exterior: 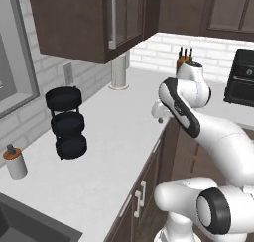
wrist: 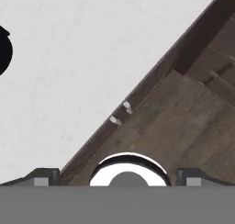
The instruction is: Take a straw from the drawer in front and place it inside the glass cup on the dining counter.
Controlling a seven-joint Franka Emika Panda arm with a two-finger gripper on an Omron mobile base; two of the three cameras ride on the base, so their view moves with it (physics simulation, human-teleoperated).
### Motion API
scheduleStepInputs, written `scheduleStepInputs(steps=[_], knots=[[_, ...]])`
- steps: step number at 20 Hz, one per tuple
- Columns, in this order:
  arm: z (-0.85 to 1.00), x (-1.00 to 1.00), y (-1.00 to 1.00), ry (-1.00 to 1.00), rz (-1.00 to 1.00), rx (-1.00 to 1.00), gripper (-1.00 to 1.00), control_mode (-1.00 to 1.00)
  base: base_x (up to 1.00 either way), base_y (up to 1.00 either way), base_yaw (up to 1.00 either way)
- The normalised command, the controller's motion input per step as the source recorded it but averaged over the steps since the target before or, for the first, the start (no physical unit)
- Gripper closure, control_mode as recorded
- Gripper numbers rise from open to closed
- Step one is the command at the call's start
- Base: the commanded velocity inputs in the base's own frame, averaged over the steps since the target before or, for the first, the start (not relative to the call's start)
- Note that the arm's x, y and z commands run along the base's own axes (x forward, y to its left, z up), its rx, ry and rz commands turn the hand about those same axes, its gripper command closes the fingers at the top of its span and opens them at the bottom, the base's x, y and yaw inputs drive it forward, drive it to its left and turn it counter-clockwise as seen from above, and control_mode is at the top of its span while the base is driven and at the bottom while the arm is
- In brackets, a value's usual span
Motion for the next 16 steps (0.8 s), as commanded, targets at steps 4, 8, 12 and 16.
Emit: scheduleStepInputs(steps=[4, 8, 12, 16], knots=[[-0.94, 0.17, -0.92, 0.02, 0.00, 0.39, -1.00, -1.00, 0.00, 0.00, 0.00], [-0.81, 0.13, -0.81, 0.04, 0.00, 0.38, -1.00, -1.00, 0.00, 0.00, 0.00], [-0.74, 0.05, -0.33, 0.01, 0.00, 0.30, -1.00, -1.00, 0.00, 0.00, 0.00], [-0.57, 0.10, -0.09, 0.00, 0.00, 0.28, -1.00, -1.00, 0.00, 0.00, 0.00]])
